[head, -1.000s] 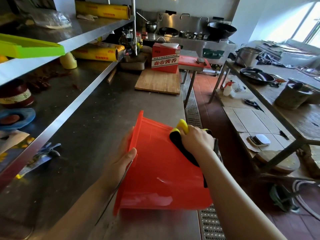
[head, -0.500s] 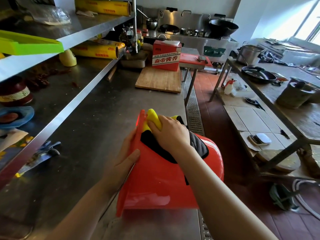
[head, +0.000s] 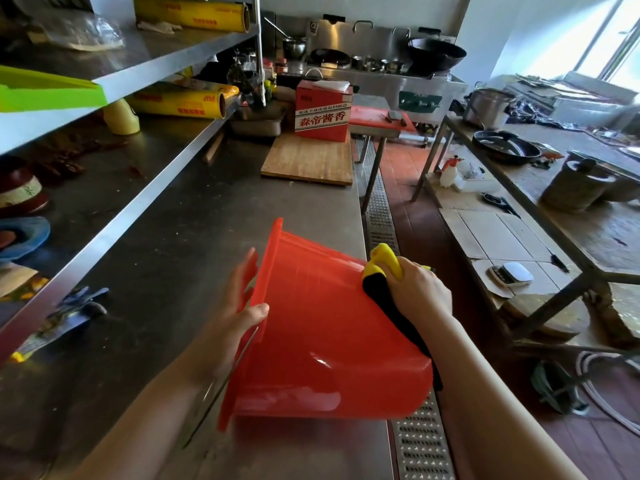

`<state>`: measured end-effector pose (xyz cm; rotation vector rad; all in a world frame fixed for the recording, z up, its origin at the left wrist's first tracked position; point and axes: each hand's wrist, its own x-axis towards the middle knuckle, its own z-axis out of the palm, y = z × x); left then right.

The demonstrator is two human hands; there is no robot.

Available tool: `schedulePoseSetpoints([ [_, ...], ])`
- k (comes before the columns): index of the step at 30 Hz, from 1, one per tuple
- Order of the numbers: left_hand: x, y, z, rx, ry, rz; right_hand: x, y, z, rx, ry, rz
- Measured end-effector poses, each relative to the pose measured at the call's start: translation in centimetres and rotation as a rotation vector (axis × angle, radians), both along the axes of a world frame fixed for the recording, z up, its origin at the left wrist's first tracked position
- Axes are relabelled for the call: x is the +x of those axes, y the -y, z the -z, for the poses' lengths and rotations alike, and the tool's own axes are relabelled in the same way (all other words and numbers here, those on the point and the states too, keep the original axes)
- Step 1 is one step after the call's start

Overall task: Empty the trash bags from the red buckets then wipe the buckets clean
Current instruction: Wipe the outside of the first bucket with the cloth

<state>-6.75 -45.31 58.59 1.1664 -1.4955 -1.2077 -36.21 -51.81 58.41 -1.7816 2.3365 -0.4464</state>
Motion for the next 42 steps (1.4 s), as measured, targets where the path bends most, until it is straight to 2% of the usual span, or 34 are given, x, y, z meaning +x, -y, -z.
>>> schedulePoseSetpoints([
  [4, -1.4, 2.1, -3.3, -0.041, 0.139, -0.073, -0.3, -0.9, 0.2, -0.022, -0.017, -0.001],
  [7, -3.0, 4.9, -5.1, 0.009, 0.155, -0.127, -0.1, -1.6, 0.4, -0.067, -0.027, -0.015],
  [13, -4.5, 7.5, -5.4, 0.054, 0.315, -0.111, -0.8, -2.3, 0.3, -0.061, 0.026, 0.004],
  [20, -3.8, 7.0, -4.5, 0.017, 0.298, -0.118, -5.5, -2.0, 2.7, 0.061, 0.354, 0.179],
  [27, -2.2, 6.3, -3.4, 0.043, 0.256, -0.147, -2.8, -0.9, 1.5, 0.074, 0.088, 0.141],
  [32, -2.2, 5.7, -3.3, 0.027, 0.232, -0.151, 2.1, 0.7, -0.5, 0.059, -0.187, -0.016],
  [42, -1.5, 5.2, -2.8, 0.023, 0.168, -0.175, 16.6, 2.1, -3.2, -0.137, -0.245, -0.396],
])
